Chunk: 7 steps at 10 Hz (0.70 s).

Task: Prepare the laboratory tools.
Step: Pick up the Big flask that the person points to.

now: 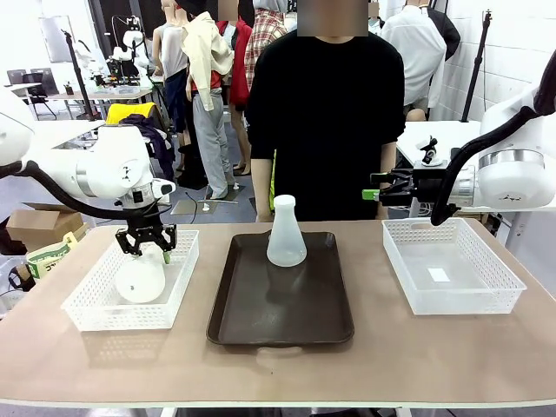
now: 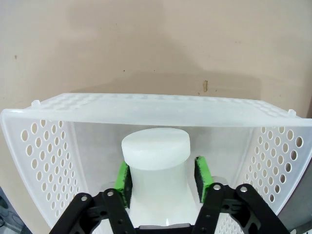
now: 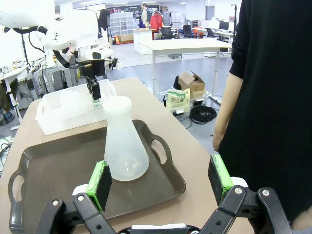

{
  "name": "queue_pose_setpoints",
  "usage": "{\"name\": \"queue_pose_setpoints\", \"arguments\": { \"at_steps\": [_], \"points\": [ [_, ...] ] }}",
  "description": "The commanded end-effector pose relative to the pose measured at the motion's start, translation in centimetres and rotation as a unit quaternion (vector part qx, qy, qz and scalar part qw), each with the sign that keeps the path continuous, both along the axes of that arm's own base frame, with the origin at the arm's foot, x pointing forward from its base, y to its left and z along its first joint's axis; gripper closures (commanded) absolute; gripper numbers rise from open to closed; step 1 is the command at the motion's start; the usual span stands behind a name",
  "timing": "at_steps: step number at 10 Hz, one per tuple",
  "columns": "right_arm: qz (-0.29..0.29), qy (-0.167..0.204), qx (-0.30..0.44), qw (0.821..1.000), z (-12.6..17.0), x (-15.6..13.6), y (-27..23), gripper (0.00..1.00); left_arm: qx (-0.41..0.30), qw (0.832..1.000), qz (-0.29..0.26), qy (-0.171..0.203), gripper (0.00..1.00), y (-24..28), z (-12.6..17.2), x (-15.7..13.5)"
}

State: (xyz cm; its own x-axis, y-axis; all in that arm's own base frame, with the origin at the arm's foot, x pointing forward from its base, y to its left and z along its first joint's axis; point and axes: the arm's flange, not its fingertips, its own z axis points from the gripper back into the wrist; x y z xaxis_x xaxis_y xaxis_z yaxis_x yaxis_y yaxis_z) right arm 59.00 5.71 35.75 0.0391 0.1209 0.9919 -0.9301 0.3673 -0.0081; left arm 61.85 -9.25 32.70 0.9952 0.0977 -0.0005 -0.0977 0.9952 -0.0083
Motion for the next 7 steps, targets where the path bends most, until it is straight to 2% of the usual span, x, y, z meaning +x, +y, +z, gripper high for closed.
{"name": "queue_pose_setpoints", "arguments": {
  "at_steps": [1, 2, 6, 7],
  "points": [
    [-0.002, 0.002, -0.002, 1.0, 0.01, -0.07, 0.15, 0.0, 0.03, 0.999, 0.015, -0.01, 0.86, -0.13, 0.26, -0.12],
    [-0.002, 0.002, -0.002, 1.0, 0.01, -0.07, 0.15, 0.0, 0.036, 0.999, 0.018, -0.01, 1.0, -0.11, 0.32, -0.22],
    [-0.002, 0.002, -0.002, 1.0, 0.01, -0.07, 0.15, 0.0, 0.031, 0.999, 0.021, -0.003, 1.0, -0.07, 0.36, -0.33],
    [-0.002, 0.002, -0.002, 1.0, 0.01, -0.07, 0.15, 0.0, 0.018, 0.999, 0.025, 0.018, 1.0, 0.05, 0.1, -0.31]
  ]
}}
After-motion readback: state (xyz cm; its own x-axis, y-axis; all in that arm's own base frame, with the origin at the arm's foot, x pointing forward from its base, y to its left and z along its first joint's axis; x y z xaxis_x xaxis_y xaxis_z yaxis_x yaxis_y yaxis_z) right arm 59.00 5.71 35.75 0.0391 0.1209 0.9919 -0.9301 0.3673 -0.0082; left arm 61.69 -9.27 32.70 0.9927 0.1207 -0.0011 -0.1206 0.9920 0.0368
